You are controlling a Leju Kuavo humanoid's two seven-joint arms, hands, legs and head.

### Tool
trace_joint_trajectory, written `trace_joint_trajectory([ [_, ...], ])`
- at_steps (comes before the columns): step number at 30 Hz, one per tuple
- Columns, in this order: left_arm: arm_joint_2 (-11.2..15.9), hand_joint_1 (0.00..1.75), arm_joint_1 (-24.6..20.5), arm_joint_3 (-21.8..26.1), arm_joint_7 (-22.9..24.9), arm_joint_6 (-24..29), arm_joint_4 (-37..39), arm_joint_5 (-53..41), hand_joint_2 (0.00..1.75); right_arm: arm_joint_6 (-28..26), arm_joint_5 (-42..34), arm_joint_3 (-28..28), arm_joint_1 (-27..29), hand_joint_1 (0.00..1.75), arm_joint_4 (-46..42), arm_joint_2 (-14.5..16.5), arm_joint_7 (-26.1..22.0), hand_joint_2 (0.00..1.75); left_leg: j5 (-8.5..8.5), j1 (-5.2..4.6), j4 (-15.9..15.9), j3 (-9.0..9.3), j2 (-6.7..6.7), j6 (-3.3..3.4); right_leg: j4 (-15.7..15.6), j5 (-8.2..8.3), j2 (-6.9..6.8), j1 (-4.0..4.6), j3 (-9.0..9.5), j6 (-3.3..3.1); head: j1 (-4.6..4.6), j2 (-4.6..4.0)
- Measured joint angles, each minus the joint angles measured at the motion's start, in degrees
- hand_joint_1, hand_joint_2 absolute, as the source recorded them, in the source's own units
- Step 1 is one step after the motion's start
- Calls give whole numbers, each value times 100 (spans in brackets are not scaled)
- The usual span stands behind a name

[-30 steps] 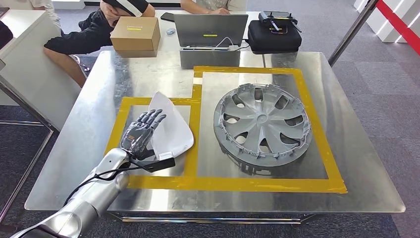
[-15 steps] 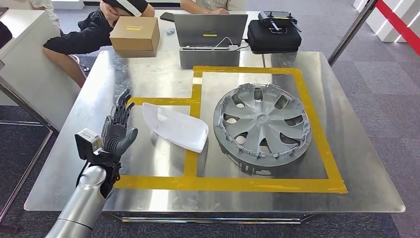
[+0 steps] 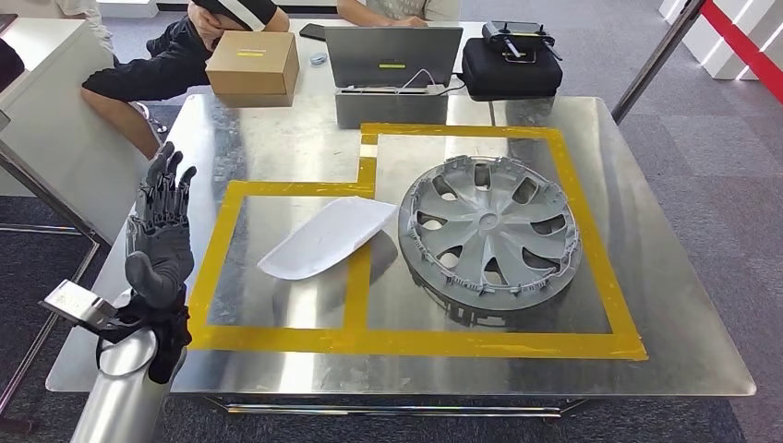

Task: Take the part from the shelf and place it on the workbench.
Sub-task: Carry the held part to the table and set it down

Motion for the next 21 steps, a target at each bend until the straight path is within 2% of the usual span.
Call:
trace_joint_trajectory([
  [6, 7, 0, 179, 109, -2, 102, -478, -21, 0, 6, 13, 0, -4, 0, 0, -12, -22, 0, 0, 1, 0, 3, -1, 0, 0, 0, -1, 1, 2, 0, 0, 0],
  [13, 4, 0, 277, 86, -2, 47, -650, 26, 0, 24, 8, 0, -21, 0, 0, -14, -23, 0, -3, -13, 5, 4, -4, 3, -3, 2, -1, -12, 4, 2, -1, 0],
  [17, 2, 0, 366, 62, -2, 44, -686, 22, 0, 24, 9, 0, -21, 0, 0, -8, -23, 0, -17, -42, 9, 4, -5, 25, -5, -1, -1, -36, 3, 14, -1, 0],
  [21, 2, 0, 406, 57, -3, 44, -710, 22, 0, 24, 9, 0, -21, 0, 0, 6, -23, 0, -37, -73, 28, 5, -6, 73, -16, -5, -1, -68, 13, 62, -2, 0],
])
